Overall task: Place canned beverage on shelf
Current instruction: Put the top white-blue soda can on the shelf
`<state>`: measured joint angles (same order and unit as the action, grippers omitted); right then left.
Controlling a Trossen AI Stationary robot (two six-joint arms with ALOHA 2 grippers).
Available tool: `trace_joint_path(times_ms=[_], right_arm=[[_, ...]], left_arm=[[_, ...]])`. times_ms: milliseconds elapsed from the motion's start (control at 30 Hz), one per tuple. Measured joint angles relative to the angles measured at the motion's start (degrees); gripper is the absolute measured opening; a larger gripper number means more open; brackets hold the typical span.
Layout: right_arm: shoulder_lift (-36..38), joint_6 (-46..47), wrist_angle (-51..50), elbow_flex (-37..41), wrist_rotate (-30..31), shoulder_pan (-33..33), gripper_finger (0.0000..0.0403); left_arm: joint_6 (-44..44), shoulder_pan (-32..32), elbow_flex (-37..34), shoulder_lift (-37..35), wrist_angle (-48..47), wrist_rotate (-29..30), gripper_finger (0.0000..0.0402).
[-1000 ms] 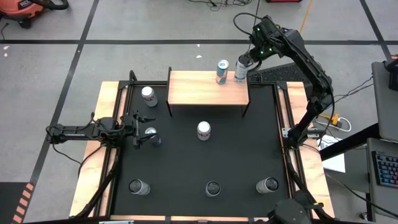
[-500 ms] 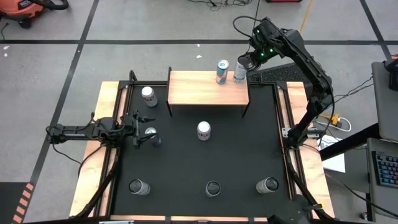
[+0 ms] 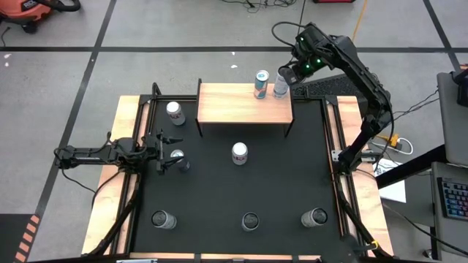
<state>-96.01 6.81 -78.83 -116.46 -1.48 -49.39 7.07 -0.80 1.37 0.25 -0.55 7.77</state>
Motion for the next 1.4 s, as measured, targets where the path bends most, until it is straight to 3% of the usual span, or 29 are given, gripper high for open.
trace_joint_path(times_ms=[367, 500, 1400], right_arm=[[0.23, 0.0, -4.2, 0.0, -0.14, 0.5, 0.0022], [0.82, -0.02, -0.19, -0.02, 3.06, 0.49, 0.0022], [-0.68, -2.1, 12.21, -0.02, 2.84, -0.26, 0.0022]], left_arm=[[0.0, 0.02, 0.0, -0.02, -0.01, 0.0, 0.0361], [0.0, 0.02, 0.0, 0.0, 0.01, 0.0, 0.0361], [-0.02, 0.0, 0.0, -0.01, 0.01, 0.0, 0.0361]])
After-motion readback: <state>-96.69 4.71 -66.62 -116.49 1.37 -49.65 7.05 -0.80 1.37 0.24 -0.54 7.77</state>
